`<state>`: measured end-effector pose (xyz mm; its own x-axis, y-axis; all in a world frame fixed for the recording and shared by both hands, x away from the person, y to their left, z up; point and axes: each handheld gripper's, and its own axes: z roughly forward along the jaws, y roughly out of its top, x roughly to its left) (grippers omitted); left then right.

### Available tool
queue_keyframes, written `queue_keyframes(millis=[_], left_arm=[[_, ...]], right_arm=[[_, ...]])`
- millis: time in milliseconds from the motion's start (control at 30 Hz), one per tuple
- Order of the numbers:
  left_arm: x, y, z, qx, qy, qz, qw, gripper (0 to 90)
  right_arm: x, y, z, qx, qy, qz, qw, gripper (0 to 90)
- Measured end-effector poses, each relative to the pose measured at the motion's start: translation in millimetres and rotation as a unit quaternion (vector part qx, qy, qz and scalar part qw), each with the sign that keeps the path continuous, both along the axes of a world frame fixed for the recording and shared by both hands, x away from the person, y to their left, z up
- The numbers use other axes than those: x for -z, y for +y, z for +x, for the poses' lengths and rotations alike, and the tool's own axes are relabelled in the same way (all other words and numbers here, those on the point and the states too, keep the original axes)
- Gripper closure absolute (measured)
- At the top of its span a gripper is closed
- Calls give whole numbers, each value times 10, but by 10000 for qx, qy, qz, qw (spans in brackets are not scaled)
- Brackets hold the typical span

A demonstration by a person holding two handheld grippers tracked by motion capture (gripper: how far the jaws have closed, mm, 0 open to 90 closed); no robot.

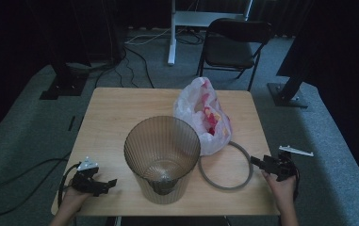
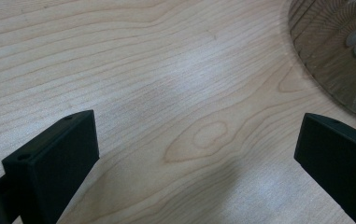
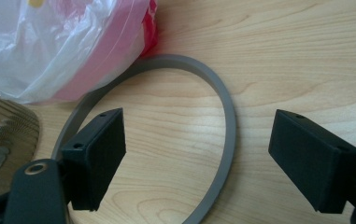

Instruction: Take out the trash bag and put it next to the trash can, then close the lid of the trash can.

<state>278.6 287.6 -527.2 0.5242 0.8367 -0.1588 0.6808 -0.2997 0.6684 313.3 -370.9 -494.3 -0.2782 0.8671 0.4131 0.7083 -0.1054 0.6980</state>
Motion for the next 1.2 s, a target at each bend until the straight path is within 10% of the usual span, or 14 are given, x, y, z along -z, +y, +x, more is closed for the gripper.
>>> queue_keyframes(millis=[567,1200], left_arm=[[0,4,-4,-7,13,-20,10000,0],[-1,4,-4,12,20,-13,10000,0]], right_arm=[[125,18,182,85,309,-467,9984,214],[337,224,408,29,751,-1302,9886,298]])
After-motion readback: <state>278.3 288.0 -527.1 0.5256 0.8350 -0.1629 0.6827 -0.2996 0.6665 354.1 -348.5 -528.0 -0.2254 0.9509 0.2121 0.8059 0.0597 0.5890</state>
